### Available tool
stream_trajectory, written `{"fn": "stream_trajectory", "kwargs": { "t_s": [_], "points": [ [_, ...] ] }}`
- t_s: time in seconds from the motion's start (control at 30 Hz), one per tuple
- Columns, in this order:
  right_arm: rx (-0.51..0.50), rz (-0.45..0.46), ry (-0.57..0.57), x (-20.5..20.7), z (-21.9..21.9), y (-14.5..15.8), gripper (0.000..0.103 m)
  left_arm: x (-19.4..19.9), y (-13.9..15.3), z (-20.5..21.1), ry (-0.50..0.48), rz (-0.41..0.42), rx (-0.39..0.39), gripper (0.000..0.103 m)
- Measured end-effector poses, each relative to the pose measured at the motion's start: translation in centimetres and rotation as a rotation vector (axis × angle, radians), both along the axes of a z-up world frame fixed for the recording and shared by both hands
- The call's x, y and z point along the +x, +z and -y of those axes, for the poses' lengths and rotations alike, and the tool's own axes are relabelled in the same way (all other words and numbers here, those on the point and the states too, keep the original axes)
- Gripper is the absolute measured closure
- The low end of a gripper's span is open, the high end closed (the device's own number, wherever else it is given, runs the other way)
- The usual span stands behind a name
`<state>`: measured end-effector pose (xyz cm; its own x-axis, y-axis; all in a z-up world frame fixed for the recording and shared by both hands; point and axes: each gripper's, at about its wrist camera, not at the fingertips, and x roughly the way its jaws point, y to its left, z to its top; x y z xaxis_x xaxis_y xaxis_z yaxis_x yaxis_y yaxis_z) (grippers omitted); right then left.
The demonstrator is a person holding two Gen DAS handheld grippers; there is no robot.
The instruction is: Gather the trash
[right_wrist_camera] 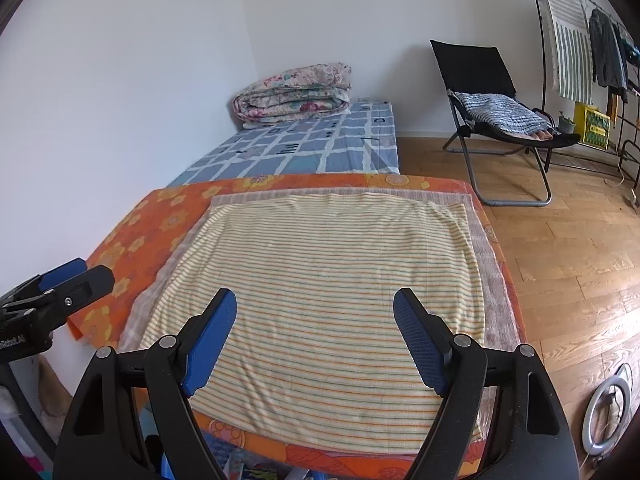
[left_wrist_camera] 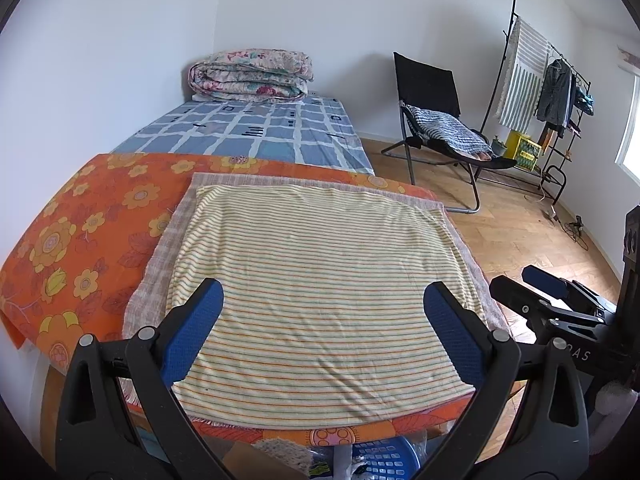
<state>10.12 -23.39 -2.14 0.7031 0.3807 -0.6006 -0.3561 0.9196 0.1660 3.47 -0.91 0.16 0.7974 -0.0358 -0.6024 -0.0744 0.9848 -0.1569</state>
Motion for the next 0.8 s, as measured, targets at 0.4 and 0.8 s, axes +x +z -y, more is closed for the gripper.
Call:
{"fn": "stream_trajectory", "kwargs": {
  "t_s": [0.4, 0.8],
  "points": [
    [-0.018, 0.004, 0.003, -0.14, 0.12, -0.13, 0.022, 0.3, -0.56, 0.12, 0.012, -0.027, 0.004, 0.001],
    [-0.028, -0.004, 0.004, -0.02, 0.06, -0.46, 0.022, 0.46, -0.61, 0.35, 0.013, -0.036, 0.026, 0.001]
  ]
}}
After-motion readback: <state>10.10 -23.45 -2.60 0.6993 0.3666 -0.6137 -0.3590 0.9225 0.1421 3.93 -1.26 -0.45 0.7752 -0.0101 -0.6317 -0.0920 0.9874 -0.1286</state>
